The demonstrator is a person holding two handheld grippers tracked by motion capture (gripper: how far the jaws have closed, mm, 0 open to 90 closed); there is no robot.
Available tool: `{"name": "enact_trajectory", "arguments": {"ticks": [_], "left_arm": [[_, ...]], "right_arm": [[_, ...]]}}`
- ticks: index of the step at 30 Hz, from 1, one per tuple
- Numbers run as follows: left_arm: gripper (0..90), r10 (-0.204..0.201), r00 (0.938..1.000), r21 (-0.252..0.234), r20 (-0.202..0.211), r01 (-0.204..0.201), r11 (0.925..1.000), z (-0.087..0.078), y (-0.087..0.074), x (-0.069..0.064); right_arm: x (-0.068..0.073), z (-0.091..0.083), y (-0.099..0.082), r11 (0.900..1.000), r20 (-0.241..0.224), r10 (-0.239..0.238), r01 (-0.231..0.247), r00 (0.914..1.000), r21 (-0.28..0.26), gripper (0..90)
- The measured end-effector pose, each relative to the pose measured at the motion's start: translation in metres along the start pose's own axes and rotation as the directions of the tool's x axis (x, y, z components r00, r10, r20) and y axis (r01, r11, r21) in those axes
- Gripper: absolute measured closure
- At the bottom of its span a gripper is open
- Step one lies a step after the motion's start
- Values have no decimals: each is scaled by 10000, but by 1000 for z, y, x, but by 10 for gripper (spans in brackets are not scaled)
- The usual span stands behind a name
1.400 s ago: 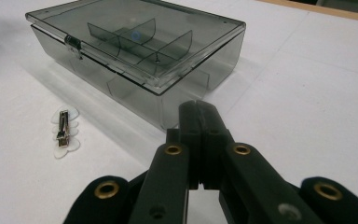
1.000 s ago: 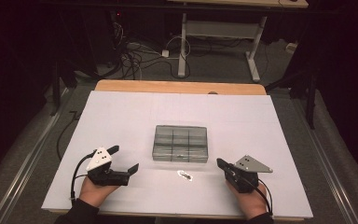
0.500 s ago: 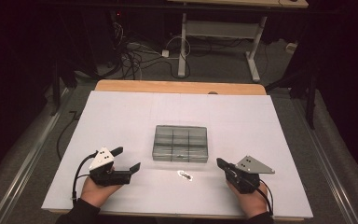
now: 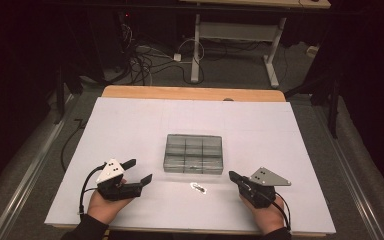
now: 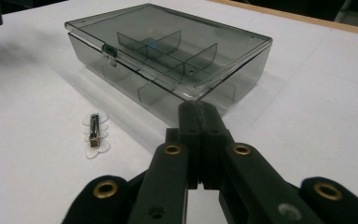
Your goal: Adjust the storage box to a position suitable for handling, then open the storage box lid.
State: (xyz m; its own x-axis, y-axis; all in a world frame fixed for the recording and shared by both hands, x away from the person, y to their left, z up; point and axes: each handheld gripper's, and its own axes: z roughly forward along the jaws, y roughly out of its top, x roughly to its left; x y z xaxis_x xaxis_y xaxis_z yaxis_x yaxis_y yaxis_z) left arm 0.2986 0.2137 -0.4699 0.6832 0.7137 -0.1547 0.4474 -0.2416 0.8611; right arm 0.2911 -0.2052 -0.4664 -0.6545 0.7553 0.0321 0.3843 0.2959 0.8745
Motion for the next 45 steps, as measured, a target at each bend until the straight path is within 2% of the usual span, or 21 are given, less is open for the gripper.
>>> {"name": "enact_trajectory", "arguments": {"ticks": [3, 4, 6, 8, 9, 11, 12, 13, 14, 18, 23, 26, 30, 35, 38, 40, 41, 45], "left_arm": [[281, 60, 9999, 11, 143, -60, 10000, 1, 0, -1], [329, 71, 9997, -63, 243, -69, 10000, 1, 0, -1], [349, 32, 9996, -80, 267, -30, 10000, 2, 0, -1], [424, -8, 9994, -144, 341, 13, 9999, 2, 1, 0], [424, -51, 9992, -183, 391, 59, 9998, 2, 1, 0], [530, -119, 9987, -220, 486, 130, 9997, 2, 2, 1], [530, -79, 9985, -215, 542, 91, 9997, 2, 2, 1], [598, -20, 9984, -200, 566, 32, 9998, 3, 2, 1], [598, 3, 9983, -182, 577, 8, 9998, 4, 2, 1], [749, -56, 9986, -114, 524, 62, 9999, 7, 3, 0], [863, 81, 9989, -129, 470, -75, 9999, 12, 4, -2], [877, 126, 9986, 142, 520, -134, 9998, 19, 5, -3], [879, 169, 9983, 241, 553, -182, 9995, 25, 8, -4], [880, 204, 9988, 456, 438, -224, 9987, 35, 12, -1], [880, 308, 9992, 769, 243, -326, 9965, 40, 16, 4], [880, 38, 9996, 713, 266, -57, 9974, 42, 22, 12], [880, 48, 9996, 733, 288, -69, 9973, 44, 25, 15], [880, -210, 9992, 584, 341, 190, 9981, 55, 30, 18]], "right_arm": [[2, 2, -1, 10000, -87, -51, 52, 9999, 52, 900], [3, 3, -1, 9999, -92, -65, 66, 9999, 92, 900], [4, 4, -2, 9999, -98, -85, 86, 9999, 118, 900], [5, 4, -2, 9998, -85, -123, 124, 9999, 178, 900], [5, 4, -2, 9997, -74, -126, 127, 9999, 194, 900], [7, 4, -3, 9996, -68, -157, 159, 9999, 216, 900], [7, 4, -3, 9996, -68, -157, 159, 9999, 216, 900], [7, 4, -3, 9995, -67, -203, 205, 9998, 233, 900], [7, 4, -3, 9995, -67, -203, 205, 9998, 233, 900], [7, 2, -4, 9996, -7, -168, 169, 9999, 209, 900], [6, -1, -5, 9996, 62, -202, 201, 9998, 209, 900], [5, -3, -6, 9996, 134, -180, 177, 9997, 228, 900], [5, -4, -6, 9995, 150, -192, 189, 9997, 253, 900], [7, -1, -6, 9991, 84, -277, 274, 9996, 332, 900], [7, 0, -6, 9990, 66, -273, 271, 9996, 355, 900], [6, 0, -6, 9991, 71, -252, 249, 9997, 344, 900], [6, -1, -6, 9992, 72, -248, 246, 9997, 323, 900], [4, -1, -4, 9995, 105, -180, 177, 9998, 270, 900]]}}
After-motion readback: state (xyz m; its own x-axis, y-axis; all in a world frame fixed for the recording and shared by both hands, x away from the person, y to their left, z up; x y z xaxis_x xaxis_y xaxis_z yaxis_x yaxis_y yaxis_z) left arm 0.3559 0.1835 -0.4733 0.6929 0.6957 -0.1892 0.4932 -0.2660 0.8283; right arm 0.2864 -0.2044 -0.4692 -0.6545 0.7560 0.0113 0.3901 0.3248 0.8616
